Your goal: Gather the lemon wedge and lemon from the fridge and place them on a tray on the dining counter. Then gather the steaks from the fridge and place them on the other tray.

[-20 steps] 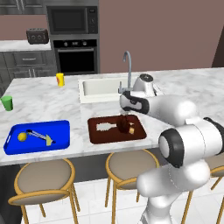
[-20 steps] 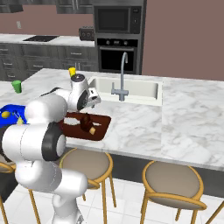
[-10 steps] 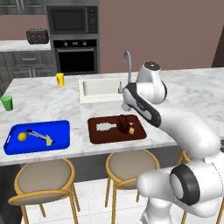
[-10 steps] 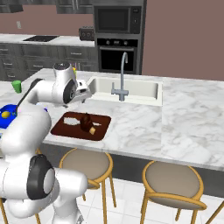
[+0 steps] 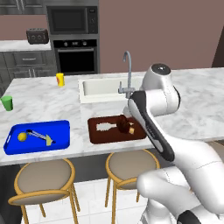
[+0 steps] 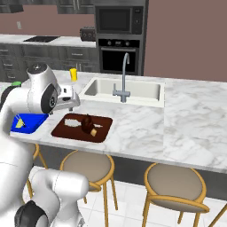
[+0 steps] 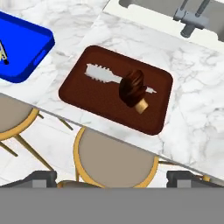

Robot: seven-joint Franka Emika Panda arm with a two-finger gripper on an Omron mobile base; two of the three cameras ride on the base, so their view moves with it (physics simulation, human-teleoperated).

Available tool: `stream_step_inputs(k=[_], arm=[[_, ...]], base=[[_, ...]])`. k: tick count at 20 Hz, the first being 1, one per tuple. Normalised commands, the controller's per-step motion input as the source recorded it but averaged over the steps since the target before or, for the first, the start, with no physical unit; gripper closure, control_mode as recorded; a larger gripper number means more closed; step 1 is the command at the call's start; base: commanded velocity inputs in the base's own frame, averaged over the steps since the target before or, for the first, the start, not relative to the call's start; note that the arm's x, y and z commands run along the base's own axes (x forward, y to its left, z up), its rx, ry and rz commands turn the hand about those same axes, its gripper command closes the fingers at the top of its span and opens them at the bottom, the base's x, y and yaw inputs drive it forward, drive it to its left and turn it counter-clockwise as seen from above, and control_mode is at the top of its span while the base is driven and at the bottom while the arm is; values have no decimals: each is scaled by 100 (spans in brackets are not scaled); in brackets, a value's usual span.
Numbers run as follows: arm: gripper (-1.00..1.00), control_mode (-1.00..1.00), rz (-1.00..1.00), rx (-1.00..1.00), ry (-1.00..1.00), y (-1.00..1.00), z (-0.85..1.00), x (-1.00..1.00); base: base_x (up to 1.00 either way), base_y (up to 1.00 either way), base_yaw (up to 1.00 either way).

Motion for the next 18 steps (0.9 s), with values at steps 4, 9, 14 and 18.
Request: stream_step_inputs(k=[4, 9, 14, 18], arm=[[-100, -100, -10, 2, -5, 0, 11, -88], [-100, -100, 0, -1, -12, 26, -2, -89], [-100, 100, 0, 0, -3, 9, -1, -19], [-100, 100, 0, 0, 0, 0, 0, 0]], base=[[0, 0, 0], [0, 0, 0], [-69, 53, 0], [-45, 100, 0]])
